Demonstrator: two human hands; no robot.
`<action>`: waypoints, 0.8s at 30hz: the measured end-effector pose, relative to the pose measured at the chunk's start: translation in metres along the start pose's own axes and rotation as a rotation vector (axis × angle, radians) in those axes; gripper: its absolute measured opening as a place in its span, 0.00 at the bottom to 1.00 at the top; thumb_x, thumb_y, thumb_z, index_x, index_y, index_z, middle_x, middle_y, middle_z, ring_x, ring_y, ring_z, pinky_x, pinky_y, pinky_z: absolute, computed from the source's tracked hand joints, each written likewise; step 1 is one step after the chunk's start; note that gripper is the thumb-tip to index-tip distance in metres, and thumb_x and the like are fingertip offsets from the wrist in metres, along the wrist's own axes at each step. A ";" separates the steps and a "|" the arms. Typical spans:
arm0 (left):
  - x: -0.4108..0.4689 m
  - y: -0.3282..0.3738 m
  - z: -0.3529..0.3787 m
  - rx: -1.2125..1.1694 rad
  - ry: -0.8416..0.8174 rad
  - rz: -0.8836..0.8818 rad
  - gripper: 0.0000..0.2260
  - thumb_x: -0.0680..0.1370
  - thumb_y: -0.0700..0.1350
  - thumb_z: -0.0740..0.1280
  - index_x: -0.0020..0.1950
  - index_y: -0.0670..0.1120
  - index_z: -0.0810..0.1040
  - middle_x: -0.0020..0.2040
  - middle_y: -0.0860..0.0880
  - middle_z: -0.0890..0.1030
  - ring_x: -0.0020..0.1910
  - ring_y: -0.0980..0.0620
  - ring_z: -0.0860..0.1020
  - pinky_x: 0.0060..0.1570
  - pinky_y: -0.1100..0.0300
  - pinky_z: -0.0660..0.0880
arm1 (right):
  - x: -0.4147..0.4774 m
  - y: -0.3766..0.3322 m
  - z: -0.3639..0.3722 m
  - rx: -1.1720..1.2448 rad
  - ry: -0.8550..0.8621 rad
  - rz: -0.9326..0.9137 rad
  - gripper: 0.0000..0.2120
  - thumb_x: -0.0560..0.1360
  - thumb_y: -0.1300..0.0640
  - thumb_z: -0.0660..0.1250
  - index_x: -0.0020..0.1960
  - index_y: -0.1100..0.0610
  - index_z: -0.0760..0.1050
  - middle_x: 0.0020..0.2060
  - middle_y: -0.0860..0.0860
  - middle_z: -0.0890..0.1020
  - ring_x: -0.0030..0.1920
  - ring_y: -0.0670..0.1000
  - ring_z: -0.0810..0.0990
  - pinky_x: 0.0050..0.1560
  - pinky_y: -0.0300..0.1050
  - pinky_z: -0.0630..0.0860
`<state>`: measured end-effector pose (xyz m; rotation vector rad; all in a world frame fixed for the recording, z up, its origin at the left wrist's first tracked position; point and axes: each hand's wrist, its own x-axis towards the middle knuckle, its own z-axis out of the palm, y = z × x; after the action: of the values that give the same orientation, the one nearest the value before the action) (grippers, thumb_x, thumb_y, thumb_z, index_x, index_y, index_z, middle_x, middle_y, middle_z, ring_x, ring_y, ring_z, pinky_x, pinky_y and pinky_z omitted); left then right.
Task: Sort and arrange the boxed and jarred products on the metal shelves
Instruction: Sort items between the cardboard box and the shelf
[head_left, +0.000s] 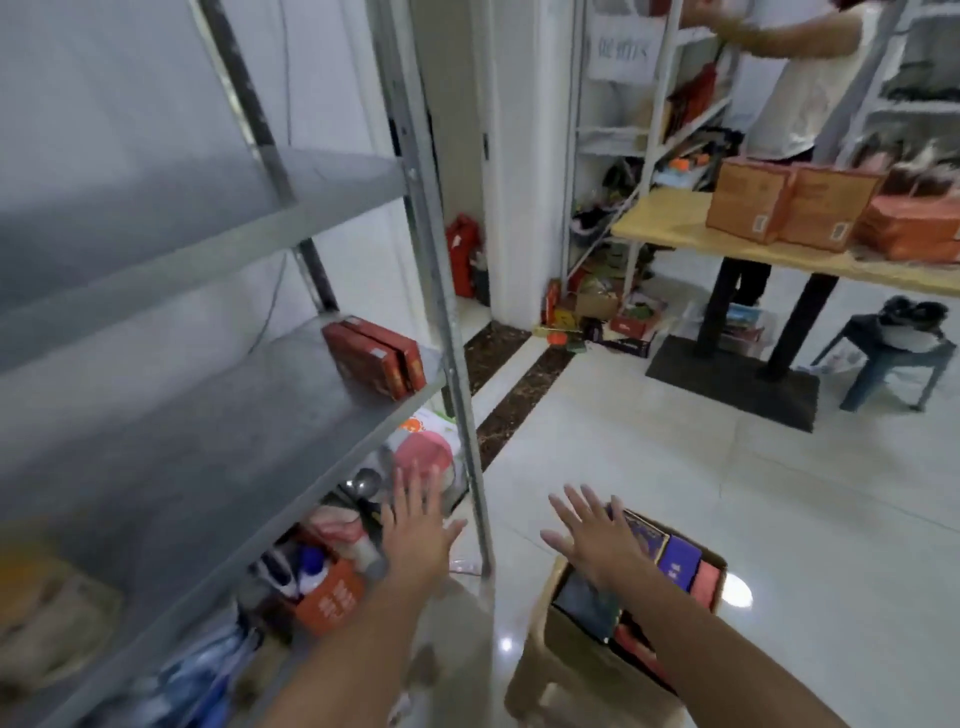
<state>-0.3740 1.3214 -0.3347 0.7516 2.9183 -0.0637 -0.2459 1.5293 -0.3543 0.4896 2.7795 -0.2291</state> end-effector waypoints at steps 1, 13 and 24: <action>-0.002 -0.016 -0.012 -0.006 0.041 -0.058 0.35 0.80 0.65 0.47 0.78 0.50 0.33 0.79 0.44 0.35 0.78 0.41 0.37 0.74 0.44 0.38 | 0.009 -0.018 -0.017 -0.002 0.022 -0.053 0.38 0.74 0.31 0.33 0.80 0.46 0.41 0.79 0.49 0.42 0.79 0.52 0.39 0.75 0.60 0.37; -0.024 -0.165 -0.071 -0.182 0.202 -0.464 0.35 0.81 0.63 0.51 0.79 0.49 0.36 0.79 0.45 0.36 0.78 0.44 0.37 0.74 0.46 0.35 | 0.093 -0.189 -0.122 -0.099 0.250 -0.433 0.33 0.80 0.34 0.44 0.79 0.45 0.39 0.78 0.50 0.36 0.76 0.50 0.31 0.74 0.63 0.34; 0.011 -0.188 -0.063 -0.144 0.114 -0.389 0.34 0.79 0.65 0.39 0.78 0.47 0.32 0.77 0.43 0.31 0.76 0.40 0.32 0.74 0.43 0.35 | 0.150 -0.214 -0.136 -0.191 0.466 -0.362 0.41 0.72 0.36 0.25 0.80 0.54 0.41 0.79 0.57 0.39 0.79 0.60 0.45 0.74 0.66 0.41</action>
<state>-0.4815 1.1671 -0.2721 0.1646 3.0905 0.1552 -0.4931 1.4047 -0.2533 -0.0201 3.2878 0.0883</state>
